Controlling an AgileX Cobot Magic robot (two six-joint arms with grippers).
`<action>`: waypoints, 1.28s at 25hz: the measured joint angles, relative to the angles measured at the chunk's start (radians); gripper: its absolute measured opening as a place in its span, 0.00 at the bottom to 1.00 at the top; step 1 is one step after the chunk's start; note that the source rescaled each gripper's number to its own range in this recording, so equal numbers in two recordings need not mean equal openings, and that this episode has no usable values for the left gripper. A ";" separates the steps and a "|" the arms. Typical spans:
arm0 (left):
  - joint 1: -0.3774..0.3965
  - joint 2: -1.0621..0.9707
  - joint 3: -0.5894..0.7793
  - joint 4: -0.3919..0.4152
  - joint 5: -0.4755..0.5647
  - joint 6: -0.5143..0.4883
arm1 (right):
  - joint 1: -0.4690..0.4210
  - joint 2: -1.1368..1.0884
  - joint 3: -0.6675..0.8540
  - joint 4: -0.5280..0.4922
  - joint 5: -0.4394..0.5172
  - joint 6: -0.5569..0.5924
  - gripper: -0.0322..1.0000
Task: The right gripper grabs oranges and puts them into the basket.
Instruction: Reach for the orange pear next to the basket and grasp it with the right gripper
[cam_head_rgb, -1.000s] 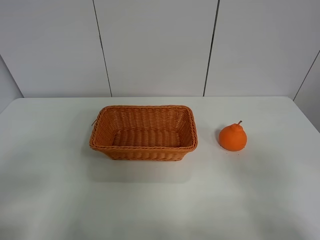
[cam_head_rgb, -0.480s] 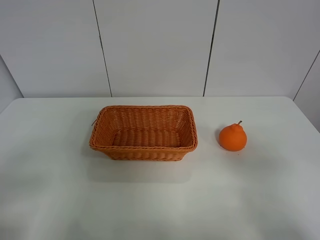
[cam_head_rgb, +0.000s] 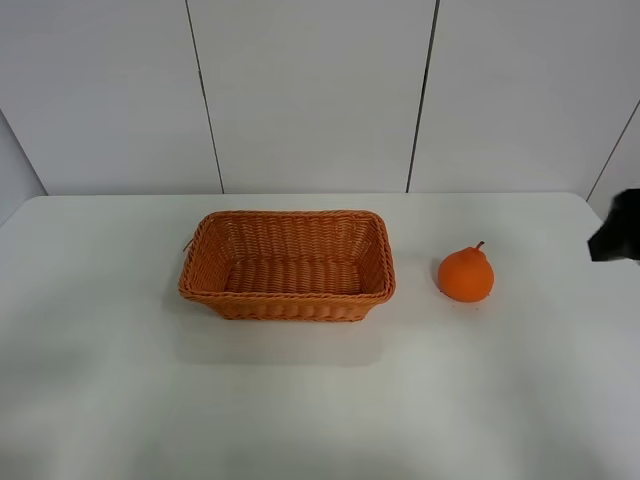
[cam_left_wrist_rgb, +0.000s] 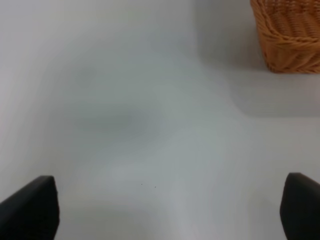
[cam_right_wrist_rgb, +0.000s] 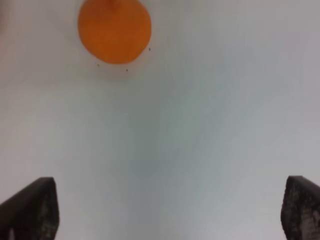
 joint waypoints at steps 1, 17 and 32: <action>0.000 0.000 0.000 0.000 0.000 0.000 | 0.000 0.078 -0.042 0.000 0.010 0.000 0.98; 0.000 0.000 0.000 0.000 0.000 0.000 | 0.093 0.774 -0.595 0.027 0.130 -0.038 0.98; 0.000 0.000 0.000 0.000 0.000 0.000 | 0.093 1.032 -0.609 0.045 -0.037 -0.018 0.98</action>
